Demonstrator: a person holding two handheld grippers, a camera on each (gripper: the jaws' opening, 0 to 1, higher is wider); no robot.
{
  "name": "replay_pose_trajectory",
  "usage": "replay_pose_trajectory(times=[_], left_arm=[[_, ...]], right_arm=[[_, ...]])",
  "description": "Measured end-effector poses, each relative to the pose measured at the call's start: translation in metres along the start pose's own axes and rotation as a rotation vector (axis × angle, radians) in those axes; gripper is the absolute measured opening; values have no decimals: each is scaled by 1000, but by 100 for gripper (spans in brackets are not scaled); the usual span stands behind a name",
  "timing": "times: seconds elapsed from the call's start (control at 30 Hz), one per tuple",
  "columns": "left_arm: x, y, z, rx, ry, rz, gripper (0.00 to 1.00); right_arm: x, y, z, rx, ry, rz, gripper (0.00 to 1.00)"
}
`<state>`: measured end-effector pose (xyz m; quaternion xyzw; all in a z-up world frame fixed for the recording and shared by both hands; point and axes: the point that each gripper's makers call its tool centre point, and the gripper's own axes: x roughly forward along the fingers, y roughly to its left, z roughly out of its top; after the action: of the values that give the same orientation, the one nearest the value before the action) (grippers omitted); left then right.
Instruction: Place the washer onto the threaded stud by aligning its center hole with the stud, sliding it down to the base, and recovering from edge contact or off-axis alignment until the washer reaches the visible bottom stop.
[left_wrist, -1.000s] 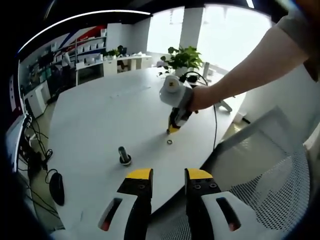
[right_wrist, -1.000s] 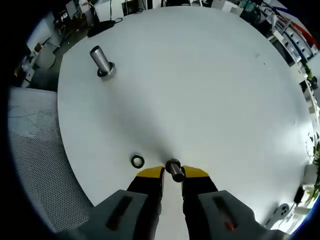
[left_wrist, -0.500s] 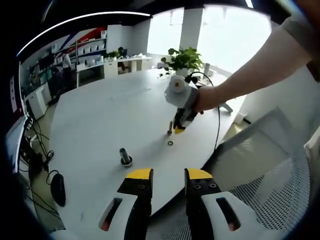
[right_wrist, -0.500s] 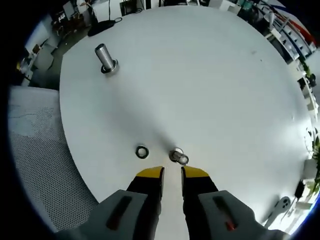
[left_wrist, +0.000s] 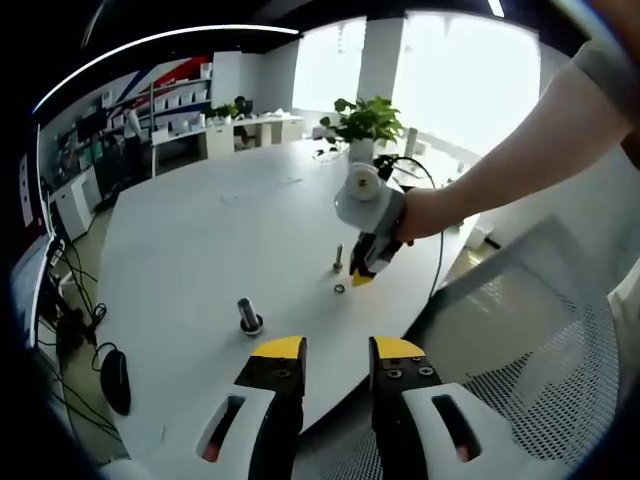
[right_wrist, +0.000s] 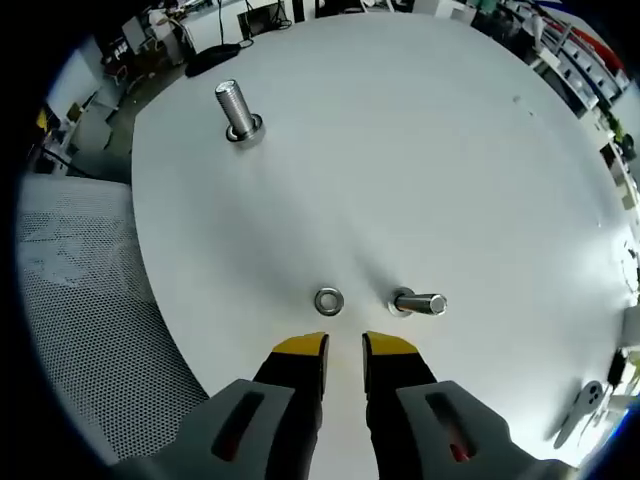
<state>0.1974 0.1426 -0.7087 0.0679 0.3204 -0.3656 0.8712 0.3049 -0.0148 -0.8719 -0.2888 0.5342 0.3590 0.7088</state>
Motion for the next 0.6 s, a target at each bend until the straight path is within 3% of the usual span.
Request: replay_pose_trajectory(times=[0.2,0.6], left_arm=[[0,0,-1,2,2,3,23],[-1,1,-1,-12,-2,4,23]], right_arm=[[3,0,7,-6,-15,-1,20],[12,9,20,-69,-8,12,19]])
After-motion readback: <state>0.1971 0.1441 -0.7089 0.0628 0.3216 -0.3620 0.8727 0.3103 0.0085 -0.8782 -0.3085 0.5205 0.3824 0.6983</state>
